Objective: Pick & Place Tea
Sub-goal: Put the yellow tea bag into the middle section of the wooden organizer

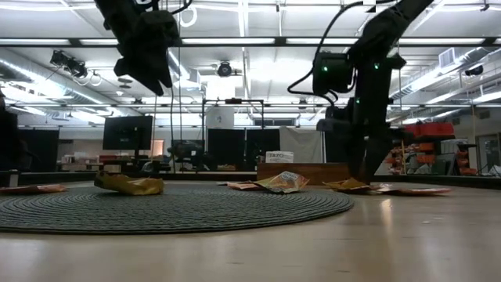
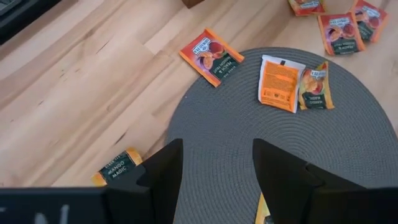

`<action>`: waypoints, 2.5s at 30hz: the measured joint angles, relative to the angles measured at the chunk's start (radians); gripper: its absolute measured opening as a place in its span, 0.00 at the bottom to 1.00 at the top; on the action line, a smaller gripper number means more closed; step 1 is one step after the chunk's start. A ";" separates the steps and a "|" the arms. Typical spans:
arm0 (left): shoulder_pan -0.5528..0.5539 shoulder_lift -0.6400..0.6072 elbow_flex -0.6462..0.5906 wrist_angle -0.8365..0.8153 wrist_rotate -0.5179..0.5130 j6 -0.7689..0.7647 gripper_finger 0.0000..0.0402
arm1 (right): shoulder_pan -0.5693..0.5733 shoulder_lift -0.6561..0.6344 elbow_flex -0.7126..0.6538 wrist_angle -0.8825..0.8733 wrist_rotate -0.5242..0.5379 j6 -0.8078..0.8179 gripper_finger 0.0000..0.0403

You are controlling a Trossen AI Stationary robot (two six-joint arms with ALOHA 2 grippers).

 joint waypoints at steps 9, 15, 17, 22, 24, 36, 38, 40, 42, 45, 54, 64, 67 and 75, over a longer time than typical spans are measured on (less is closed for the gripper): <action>-0.020 0.000 0.000 0.018 -0.010 -0.036 0.49 | 0.000 -0.012 -0.122 0.140 -0.044 0.021 0.40; -0.020 0.000 0.000 0.030 -0.011 -0.054 0.49 | 0.000 -0.013 -0.145 0.148 -0.040 -0.023 0.31; -0.020 0.000 0.000 0.036 -0.011 -0.055 0.49 | 0.000 -0.013 -0.146 0.141 -0.032 -0.039 0.21; -0.020 0.000 0.000 0.049 -0.013 -0.055 0.49 | 0.000 -0.032 -0.151 0.149 -0.032 -0.078 0.03; -0.020 0.000 0.000 0.056 -0.016 -0.054 0.49 | 0.000 -0.058 -0.145 0.134 -0.035 -0.088 0.02; -0.020 0.000 0.000 0.211 0.025 -0.054 0.49 | 0.064 -0.252 0.047 -0.017 0.018 -0.207 0.00; -0.020 0.000 0.000 0.248 0.044 -0.054 0.49 | 0.074 -0.256 0.087 -0.029 0.027 -0.230 0.00; -0.020 0.000 0.000 0.275 0.048 -0.054 0.49 | 0.085 -0.256 0.125 -0.025 0.028 -0.247 0.00; -0.020 0.000 0.000 0.288 0.048 -0.053 0.49 | 0.090 -0.257 0.139 -0.023 0.029 -0.262 0.00; -0.020 0.000 0.000 0.288 0.049 -0.053 0.49 | 0.084 -0.257 0.124 -0.044 0.040 -0.229 0.02; -0.020 0.000 0.000 0.288 0.050 -0.053 0.49 | 0.021 -0.166 0.007 -0.024 -0.074 -0.116 0.41; -0.020 0.000 0.000 0.290 0.075 -0.054 0.49 | 0.000 -0.011 0.004 0.032 -0.026 -0.085 0.60; -0.020 0.000 0.000 0.290 0.076 -0.061 0.49 | -0.005 0.030 0.004 0.044 -0.007 -0.089 0.57; -0.020 0.000 0.000 0.290 0.095 -0.088 0.49 | -0.020 0.092 0.010 0.139 -0.025 -0.107 0.52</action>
